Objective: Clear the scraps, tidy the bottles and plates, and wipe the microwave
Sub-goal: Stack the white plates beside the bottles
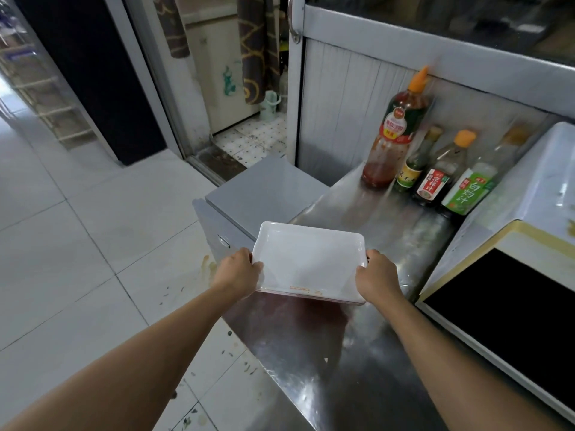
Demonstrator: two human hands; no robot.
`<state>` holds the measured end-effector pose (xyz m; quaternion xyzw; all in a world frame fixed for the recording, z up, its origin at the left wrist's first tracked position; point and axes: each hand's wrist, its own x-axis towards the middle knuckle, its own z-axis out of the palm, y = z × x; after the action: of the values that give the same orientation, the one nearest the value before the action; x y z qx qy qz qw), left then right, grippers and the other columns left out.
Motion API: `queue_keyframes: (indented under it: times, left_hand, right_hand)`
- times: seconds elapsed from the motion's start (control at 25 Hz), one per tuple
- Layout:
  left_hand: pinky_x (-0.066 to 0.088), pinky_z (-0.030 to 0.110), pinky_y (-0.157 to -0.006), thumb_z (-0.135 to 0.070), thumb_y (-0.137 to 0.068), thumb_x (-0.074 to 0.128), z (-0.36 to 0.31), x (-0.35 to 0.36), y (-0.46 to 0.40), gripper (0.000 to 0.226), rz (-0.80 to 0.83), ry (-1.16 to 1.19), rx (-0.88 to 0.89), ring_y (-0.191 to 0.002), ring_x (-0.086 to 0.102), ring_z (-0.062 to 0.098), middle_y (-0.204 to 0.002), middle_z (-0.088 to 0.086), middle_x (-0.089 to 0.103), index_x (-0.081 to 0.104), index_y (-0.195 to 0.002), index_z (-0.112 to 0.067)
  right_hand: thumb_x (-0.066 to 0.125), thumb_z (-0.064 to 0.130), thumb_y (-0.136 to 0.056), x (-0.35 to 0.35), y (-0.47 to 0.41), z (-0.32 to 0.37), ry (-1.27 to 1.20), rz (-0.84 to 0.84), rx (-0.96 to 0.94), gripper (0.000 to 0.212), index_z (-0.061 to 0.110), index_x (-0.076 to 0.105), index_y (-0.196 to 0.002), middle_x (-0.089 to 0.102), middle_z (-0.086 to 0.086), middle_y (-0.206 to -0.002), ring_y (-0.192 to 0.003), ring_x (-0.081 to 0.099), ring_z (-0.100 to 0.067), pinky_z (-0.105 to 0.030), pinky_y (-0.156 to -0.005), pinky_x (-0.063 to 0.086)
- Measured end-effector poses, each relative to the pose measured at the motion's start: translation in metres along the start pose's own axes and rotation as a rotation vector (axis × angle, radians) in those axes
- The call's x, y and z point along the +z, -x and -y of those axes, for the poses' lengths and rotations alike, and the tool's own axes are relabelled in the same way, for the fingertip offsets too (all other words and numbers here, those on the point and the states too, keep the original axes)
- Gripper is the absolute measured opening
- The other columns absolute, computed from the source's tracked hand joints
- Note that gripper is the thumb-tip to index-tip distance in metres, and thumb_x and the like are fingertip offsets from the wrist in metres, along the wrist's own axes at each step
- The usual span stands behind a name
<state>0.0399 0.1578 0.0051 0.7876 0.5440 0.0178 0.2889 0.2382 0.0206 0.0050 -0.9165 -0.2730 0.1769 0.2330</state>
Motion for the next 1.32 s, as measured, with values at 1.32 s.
queue_keyframes:
  times: [1.32]
  left_hand:
    - [0.041,0.031,-0.074,-0.022,-0.092,0.052,-0.172,0.063,-0.304,0.025,0.306,-0.145,0.531,-0.093,0.056,0.028,-0.107,0.016,0.063,0.058,-0.107,-0.003]
  right_hand:
    - [0.050,0.003,-0.084,-0.005,-0.199,-0.011,-0.086,-0.343,0.556,0.030,-0.002,0.053,-0.113,0.058,-0.022,-0.120,-0.111,0.054,-0.037,-0.034,-0.087,0.043]
